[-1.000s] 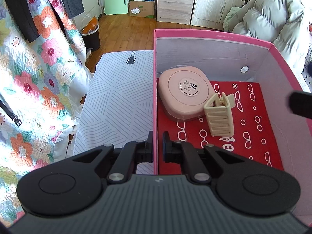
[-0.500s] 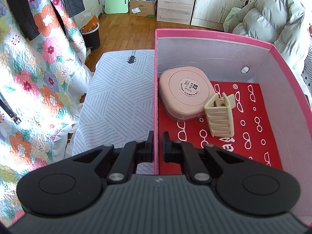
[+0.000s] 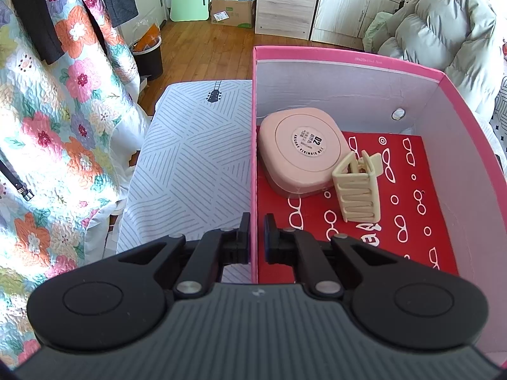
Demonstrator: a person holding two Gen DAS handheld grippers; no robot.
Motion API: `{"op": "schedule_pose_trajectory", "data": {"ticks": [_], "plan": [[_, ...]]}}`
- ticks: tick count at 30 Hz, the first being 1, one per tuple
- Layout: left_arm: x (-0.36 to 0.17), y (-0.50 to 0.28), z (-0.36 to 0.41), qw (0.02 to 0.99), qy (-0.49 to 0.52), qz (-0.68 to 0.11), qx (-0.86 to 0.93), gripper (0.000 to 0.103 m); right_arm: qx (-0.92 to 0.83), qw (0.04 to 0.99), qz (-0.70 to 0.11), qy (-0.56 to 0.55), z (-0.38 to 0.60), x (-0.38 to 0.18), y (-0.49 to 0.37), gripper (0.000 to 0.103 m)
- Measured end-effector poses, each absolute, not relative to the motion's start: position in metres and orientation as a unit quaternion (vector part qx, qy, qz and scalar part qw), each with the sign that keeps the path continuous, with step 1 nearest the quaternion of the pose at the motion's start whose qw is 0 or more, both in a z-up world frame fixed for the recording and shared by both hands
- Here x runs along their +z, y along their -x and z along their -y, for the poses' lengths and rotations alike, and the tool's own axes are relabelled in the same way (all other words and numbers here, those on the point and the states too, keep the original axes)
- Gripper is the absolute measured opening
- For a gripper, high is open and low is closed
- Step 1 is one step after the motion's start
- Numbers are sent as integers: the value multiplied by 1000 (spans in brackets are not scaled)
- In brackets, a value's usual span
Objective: Organize rigid objects
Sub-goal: 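Grasp the white pocket Wi-Fi router with the right tool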
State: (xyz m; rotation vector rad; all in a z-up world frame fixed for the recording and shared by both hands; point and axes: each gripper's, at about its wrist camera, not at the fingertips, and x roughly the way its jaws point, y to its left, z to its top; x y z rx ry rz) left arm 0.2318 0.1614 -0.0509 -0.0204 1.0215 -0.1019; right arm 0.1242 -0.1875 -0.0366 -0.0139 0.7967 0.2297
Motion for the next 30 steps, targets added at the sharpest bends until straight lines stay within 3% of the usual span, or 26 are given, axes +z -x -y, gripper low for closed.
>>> {"op": "schedule_pose_trajectory", "data": {"ticks": [2,4,9,12,18,27,30], "plan": [[-51,-232,-162,871,13,-489,-47,5,122,912,-391,21,189,-46,-128,84],[-51,-232,-162,871,12,-489,-47,5,132,905,-403,36,185,-53,-137,68],[-50,-233,-162,871,13,-489,-48,5,117,900,-414,66,180,-69,-159,68],[-50,-233,-162,871,10,-490,-48,5,129,896,-415,86,180,-76,-168,74],[-50,-234,-164,869,11,-492,-48,5,115,884,-449,56,174,-74,-170,67],[-51,-233,-162,870,11,-491,-48,5,90,873,-476,64,166,-74,-173,71],[-51,-232,-162,870,12,-491,-48,5,95,874,-471,63,166,-73,-172,66]]}}
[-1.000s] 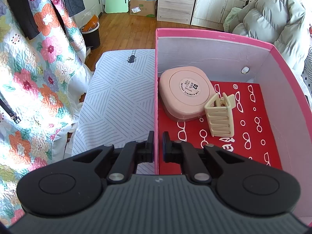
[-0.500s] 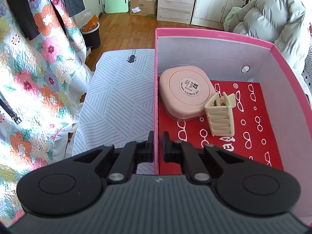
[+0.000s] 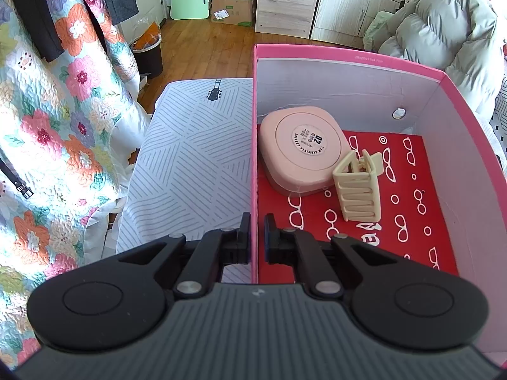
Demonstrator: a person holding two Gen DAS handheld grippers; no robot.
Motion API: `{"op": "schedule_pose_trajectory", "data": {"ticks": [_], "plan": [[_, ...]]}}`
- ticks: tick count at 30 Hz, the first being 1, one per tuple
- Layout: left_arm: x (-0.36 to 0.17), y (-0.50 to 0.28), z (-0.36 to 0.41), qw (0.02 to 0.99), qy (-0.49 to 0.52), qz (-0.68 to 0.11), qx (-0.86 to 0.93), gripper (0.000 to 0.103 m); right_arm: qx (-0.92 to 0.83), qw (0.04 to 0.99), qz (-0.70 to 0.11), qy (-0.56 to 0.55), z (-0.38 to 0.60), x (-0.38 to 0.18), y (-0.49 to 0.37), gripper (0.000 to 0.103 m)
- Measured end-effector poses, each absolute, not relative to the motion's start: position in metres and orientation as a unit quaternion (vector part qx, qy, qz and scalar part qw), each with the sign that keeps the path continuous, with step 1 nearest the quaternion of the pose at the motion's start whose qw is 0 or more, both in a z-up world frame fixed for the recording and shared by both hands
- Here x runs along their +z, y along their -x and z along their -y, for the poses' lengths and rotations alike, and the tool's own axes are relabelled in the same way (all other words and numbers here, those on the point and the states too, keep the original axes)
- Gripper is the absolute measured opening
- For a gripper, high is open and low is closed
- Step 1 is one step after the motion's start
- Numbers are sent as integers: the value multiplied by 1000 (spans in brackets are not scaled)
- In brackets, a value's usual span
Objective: Organize rigid objects
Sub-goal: 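Grasp the white pocket Wi-Fi router with the right tool, then place the white router into the box beside the claw clip with the right tool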
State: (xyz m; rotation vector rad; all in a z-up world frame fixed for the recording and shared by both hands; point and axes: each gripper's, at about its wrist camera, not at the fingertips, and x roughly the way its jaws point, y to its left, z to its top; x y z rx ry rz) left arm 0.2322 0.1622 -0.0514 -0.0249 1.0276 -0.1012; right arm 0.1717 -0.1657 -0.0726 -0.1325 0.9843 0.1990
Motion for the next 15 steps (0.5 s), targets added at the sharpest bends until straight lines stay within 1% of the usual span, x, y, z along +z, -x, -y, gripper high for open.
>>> {"op": "schedule_pose_trajectory", "data": {"ticks": [6,15], "plan": [[-53,-232,-161,870,16,-491,-48,5,80,878,-464,85,155,-69,-164,66],[-53,-232,-161,869,18,-491,-47,5,80,888,-441,104,144,-43,-153,66]]}}
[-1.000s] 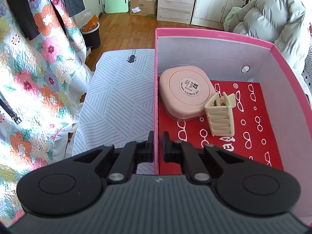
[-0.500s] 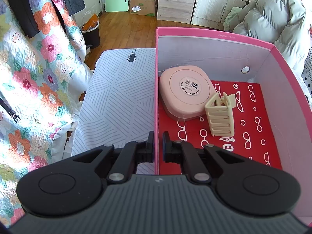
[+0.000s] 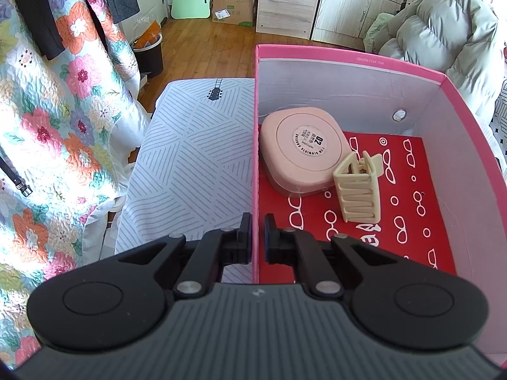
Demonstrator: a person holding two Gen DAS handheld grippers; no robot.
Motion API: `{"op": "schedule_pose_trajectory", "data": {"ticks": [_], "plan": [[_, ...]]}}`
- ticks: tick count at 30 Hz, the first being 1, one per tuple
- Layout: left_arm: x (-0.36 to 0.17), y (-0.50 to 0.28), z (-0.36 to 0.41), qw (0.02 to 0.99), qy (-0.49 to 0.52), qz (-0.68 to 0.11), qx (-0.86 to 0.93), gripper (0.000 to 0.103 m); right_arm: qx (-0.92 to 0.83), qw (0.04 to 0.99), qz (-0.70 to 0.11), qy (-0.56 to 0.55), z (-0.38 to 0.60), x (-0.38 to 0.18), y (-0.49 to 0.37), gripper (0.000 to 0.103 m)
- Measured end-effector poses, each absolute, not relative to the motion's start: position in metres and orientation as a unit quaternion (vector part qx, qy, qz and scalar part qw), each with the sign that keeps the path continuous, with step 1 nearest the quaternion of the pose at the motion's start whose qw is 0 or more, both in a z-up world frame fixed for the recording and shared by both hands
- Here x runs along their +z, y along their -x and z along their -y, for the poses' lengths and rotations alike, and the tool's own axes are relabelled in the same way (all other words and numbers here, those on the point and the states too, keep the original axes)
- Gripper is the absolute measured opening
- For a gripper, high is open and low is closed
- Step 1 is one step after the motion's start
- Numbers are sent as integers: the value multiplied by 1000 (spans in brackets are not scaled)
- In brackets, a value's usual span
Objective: Organize rigid objects
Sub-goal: 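Place the white router into the box beside the claw clip with the right tool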
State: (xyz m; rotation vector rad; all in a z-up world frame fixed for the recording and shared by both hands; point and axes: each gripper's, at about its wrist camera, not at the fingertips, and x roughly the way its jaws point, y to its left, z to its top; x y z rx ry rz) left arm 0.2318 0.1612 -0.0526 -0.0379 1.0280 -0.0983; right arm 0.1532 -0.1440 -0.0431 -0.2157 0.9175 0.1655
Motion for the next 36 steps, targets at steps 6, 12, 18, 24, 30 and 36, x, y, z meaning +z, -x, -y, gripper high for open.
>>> {"op": "schedule_pose_trajectory", "data": {"ticks": [6,12,18,24,30,36], "plan": [[-52,-232,-162,869,21,-491,-47,5,84,899,-415,111,134,-18,-143,66],[-53,-232,-161,869,19,-491,-49,5,101,912,-383,109,119,10,-136,66],[-53,-232,-161,869,21,-491,-48,5,130,925,-342,100,101,43,-130,66],[-53,-232,-162,869,21,-491,-48,5,206,919,-324,94,71,68,-141,66],[-52,-232,-162,869,24,-491,-49,5,244,890,-353,155,19,49,-175,66],[-52,-232,-163,869,23,-491,-49,5,217,860,-397,236,-14,10,-220,66]]}}
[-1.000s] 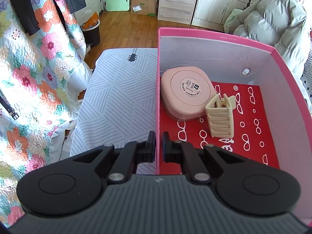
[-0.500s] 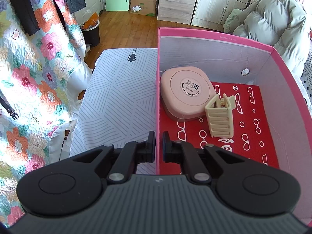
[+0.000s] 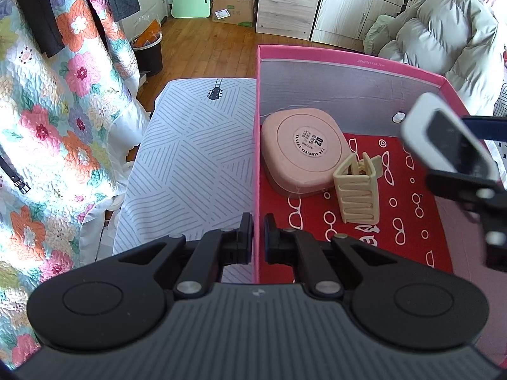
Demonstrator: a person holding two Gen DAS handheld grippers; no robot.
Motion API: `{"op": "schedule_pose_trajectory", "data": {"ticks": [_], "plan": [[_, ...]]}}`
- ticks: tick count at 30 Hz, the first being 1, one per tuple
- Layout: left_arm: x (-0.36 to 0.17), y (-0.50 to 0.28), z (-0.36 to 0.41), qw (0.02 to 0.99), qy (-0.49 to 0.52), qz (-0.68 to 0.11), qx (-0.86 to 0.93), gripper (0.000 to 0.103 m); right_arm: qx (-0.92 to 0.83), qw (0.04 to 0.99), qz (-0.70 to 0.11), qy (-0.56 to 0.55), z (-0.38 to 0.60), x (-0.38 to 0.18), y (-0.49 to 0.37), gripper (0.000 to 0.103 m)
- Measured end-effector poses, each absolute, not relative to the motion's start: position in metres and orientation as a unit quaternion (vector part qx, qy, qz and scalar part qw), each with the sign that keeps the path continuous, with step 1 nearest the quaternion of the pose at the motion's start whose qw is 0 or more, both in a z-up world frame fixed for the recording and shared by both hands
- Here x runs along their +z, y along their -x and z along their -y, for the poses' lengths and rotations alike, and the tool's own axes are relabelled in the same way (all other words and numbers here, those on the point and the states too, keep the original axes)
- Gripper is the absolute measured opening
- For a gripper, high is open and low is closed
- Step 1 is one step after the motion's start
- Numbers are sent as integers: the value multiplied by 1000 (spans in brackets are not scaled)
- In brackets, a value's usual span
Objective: Organize rigid objects
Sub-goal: 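Place the white router into the box beside the claw clip with the right tool, then grasp the second white Wi-Fi router with the right tool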
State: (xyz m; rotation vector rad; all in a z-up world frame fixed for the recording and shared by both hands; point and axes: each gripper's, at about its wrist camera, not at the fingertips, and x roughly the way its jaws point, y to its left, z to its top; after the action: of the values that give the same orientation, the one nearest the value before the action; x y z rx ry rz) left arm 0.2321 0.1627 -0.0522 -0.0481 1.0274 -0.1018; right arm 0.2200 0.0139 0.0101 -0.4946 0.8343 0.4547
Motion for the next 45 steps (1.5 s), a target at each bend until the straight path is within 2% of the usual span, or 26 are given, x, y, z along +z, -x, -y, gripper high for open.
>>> {"op": "schedule_pose_trajectory", "data": {"ticks": [9,13,25,29,45], "plan": [[-52,-232,-164,869,27,-491,-49,5,172,812,-453,325,-36,-19,-251,63],[-53,-232,-164,870,27,-491,-49,5,156,834,-426,316,-32,-7,-247,70],[-52,-232,-163,870,23,-490,-49,5,206,909,-352,88,73,47,-197,61],[-53,-232,-162,870,22,-490,-49,5,216,904,-363,68,108,52,-176,61],[-51,-231,-160,873,11,-485,-49,5,81,888,-452,28,226,-38,-139,61]]}}
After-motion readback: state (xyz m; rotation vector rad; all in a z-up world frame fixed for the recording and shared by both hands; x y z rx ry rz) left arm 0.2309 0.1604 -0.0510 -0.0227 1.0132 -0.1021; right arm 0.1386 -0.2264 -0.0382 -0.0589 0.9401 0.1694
